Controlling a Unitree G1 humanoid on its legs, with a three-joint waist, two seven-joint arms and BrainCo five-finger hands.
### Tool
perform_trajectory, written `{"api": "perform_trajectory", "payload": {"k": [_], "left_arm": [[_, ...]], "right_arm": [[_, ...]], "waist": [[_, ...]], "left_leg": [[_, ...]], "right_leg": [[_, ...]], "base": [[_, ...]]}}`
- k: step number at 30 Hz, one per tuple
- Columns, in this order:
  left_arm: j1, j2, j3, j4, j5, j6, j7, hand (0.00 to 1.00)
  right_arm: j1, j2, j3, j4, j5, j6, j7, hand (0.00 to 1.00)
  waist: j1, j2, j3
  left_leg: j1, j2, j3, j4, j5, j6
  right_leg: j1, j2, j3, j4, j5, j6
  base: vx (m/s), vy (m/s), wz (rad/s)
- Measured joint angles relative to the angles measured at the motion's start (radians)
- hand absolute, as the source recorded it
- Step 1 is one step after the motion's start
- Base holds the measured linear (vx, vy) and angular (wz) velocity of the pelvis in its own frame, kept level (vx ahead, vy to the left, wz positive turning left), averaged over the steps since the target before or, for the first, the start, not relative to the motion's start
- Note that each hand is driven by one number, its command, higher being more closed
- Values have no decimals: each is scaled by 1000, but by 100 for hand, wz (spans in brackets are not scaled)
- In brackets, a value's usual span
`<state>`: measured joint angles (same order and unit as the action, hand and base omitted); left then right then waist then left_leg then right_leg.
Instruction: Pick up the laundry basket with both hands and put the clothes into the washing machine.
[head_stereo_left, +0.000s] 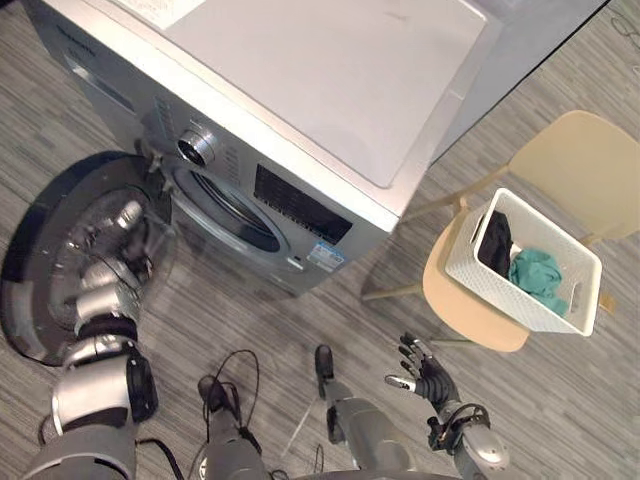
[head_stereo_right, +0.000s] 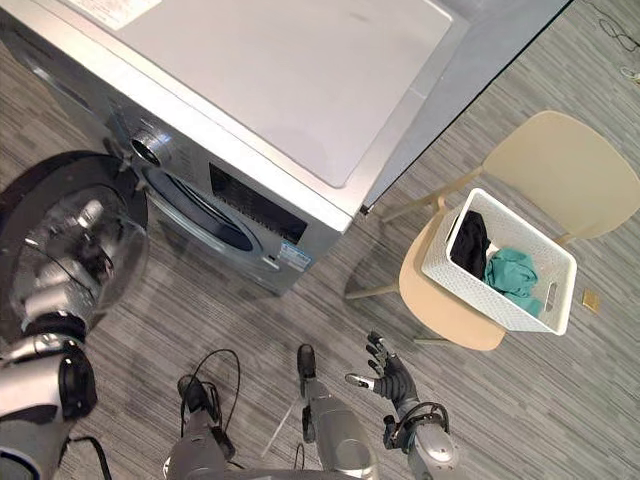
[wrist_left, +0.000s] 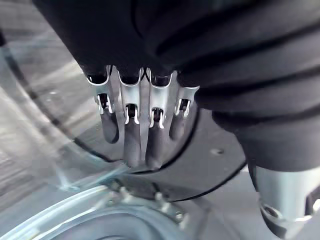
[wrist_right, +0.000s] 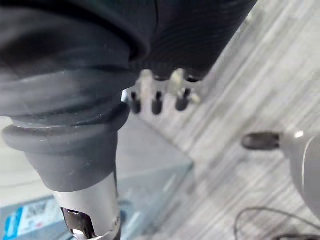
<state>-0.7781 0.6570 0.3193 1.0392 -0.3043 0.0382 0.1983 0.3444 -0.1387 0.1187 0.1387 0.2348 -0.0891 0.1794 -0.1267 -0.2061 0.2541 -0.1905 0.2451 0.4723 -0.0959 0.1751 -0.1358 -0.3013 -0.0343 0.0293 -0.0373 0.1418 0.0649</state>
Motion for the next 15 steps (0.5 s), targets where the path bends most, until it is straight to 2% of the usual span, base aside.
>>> {"api": "perform_trajectory", "payload": {"k": [3, 10, 12, 15], "left_arm": [[-69, 57, -9, 33, 1, 1, 1, 0], [-46, 76, -9, 22, 41, -5, 22, 0], [54, 34, -1, -41, 57, -9, 23, 0], [242, -99, 2, -127, 104, -16, 20, 0]], "right_arm": [[0, 17, 4, 2, 1, 0, 0, 0], [0, 59, 19, 40, -1, -2, 1, 0], [-2, 67, 19, 78, -4, -2, 1, 0], [-12, 72, 10, 150, -51, -3, 1, 0]], "waist": [[0, -6, 17], [2, -10, 22], [3, -8, 23], [7, 5, 31]], "left_leg": [[-6, 0, -2, 0, 0, 0], [-4, 1, -3, 0, -1, 0], [13, 0, -3, 0, -3, 0], [57, -2, -5, 0, -11, -2]], "right_leg": [[-4, 3, -1, 0, 0, 0], [4, 2, -6, 0, -1, 0], [24, 0, -7, 0, -4, -1], [67, -3, -21, 11, -30, -2]], "base": [[0, 0, 0], [13, 2, 3], [-4, 11, 4], [-5, 15, 9]]}}
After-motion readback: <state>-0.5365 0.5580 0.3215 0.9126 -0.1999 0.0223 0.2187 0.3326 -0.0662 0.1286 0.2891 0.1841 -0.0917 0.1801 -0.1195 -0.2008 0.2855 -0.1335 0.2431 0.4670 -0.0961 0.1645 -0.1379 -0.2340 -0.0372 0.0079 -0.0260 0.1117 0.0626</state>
